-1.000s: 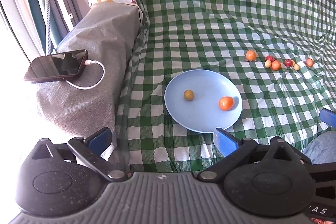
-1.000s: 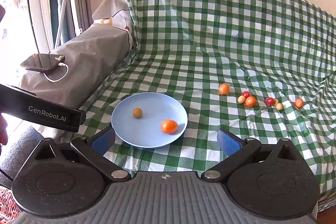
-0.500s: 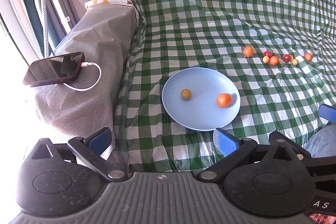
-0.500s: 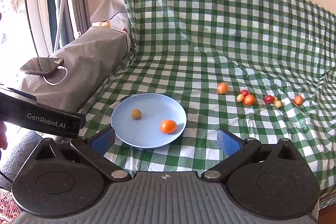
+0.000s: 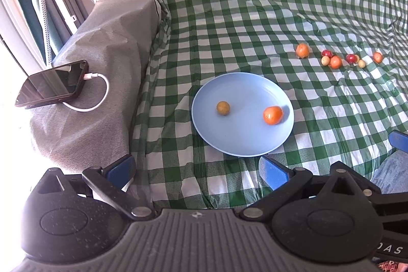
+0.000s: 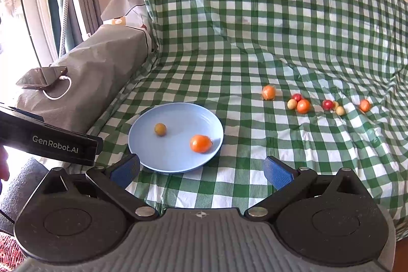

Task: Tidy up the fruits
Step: 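Lift both open grippers away from the plate, then reach both grippers back to the fruit row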

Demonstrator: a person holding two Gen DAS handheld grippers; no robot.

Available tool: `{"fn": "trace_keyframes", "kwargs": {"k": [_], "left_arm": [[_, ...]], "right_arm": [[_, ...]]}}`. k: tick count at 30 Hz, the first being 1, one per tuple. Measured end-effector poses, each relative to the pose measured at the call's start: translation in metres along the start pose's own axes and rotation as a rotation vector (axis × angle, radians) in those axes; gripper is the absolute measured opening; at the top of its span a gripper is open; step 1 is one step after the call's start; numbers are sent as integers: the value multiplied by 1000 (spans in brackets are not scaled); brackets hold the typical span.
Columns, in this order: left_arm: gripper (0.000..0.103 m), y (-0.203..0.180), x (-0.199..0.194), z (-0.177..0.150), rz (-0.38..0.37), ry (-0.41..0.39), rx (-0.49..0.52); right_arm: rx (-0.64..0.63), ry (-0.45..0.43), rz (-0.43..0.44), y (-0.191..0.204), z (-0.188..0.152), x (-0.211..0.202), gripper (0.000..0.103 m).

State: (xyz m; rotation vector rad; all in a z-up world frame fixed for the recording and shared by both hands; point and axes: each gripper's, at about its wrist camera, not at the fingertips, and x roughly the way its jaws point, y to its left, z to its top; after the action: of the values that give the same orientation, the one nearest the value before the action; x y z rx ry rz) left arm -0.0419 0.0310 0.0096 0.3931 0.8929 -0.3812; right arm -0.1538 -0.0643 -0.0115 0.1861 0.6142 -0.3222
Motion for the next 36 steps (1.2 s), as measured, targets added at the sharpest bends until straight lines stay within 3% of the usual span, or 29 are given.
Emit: {"fn": "trace_keyframes", "kwargs": {"k": [11,21,26,30,36], "left_arm": [[103,-41,31,40,-30,43,52],[103,-122,79,103,-94,6,137],[103,-183,128,142,-166,-21,215],[103,-230,182,169,-229,14,242],[103,-273,250,190,-237,66,250]], "right_arm": [[157,58,-38,-45,0,29,102],[251,33,-213,-136,11,64,102],[263,7,-302,-200,23,102,102],[238,-1,-368,-249,32,148,102],[203,31,-368,-308,45,223,102]]}}
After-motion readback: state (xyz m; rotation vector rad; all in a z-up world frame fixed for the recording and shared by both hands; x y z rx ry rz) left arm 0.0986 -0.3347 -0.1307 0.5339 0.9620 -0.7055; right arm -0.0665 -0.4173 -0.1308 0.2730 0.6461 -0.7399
